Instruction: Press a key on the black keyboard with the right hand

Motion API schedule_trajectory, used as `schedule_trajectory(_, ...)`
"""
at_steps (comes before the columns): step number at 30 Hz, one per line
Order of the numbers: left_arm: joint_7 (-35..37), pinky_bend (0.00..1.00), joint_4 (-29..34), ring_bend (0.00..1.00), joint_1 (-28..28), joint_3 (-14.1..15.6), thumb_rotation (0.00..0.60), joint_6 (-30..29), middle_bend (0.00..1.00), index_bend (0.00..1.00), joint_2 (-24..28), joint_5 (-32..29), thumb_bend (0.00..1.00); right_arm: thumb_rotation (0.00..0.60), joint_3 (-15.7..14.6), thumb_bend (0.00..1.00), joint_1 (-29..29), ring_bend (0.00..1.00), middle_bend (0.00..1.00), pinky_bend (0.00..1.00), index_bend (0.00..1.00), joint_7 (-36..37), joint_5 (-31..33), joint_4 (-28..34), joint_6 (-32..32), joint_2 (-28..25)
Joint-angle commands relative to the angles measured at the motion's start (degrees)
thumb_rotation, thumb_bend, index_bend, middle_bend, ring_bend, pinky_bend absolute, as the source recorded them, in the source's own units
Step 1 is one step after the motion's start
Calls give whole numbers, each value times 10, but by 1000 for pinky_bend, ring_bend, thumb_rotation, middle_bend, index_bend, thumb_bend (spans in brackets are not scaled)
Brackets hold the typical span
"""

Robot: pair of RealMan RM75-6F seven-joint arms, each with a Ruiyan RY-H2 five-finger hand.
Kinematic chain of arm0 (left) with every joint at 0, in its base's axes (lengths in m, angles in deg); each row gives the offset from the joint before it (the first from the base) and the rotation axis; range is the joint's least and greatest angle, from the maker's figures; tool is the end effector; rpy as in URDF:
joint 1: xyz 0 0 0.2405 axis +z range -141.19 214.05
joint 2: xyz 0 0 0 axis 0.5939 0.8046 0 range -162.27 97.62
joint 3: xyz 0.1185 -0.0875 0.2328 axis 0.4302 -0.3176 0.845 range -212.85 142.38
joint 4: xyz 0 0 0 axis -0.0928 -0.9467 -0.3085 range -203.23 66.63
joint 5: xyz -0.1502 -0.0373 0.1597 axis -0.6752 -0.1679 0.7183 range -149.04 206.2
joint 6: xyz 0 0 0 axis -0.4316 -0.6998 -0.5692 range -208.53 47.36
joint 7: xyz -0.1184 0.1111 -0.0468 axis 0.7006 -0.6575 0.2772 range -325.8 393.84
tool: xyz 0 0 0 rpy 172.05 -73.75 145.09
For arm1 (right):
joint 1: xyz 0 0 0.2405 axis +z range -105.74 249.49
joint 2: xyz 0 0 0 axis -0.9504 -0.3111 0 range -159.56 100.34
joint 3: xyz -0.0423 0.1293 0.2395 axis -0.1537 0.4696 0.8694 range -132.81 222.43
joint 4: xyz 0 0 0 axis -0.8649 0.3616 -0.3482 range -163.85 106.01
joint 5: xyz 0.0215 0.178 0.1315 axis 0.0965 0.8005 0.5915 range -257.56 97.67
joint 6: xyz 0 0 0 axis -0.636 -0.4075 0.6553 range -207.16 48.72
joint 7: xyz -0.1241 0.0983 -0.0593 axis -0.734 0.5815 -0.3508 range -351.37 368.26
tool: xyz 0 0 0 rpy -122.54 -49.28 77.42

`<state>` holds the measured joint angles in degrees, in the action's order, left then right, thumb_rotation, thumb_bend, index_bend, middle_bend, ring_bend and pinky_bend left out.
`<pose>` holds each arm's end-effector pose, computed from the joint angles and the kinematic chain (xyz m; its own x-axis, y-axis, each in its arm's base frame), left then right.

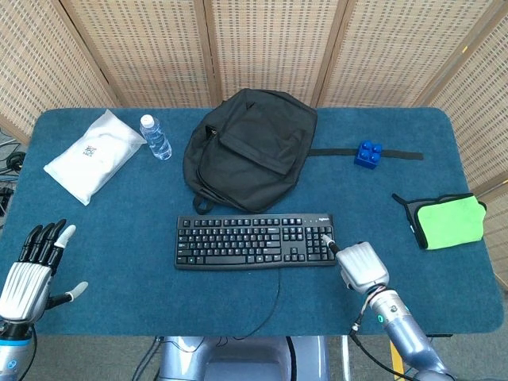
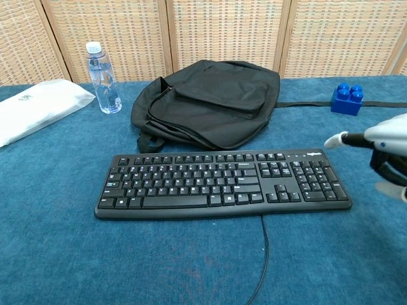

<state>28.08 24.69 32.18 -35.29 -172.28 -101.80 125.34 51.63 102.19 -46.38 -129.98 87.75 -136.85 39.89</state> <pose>-0.2911 0.1900 0.1240 0.3900 -0.0714 0.9180 0.9000 -0.1813 -0.3965 -0.1937 -0.2832 0.0304 0.6925 -0.3846 0.6103 -0.7210 -0.3412 0.6031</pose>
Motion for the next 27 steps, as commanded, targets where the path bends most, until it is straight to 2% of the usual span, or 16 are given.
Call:
schedule_trajectory(1, 1, 0, -1, 0, -1, 0, 600, 2, 0, 0, 0, -1, 0, 600, -8, 543, 28, 665, 734, 473, 29, -27, 45, -14, -4, 31)
schedule_trajectory(12, 8, 0, 0, 0, -2, -1, 600, 5, 0, 0, 2, -6, 0, 600, -15, 543, 79, 665, 734, 473, 29, -53, 108, -31, -28, 79)
schedule_trajectory(27, 13, 0, -2, 0, -6, -4, 600, 15, 0, 0, 1, -16, 0, 600, -19, 543, 133, 665, 734, 473, 35, -56, 182, -66, -29, 95)
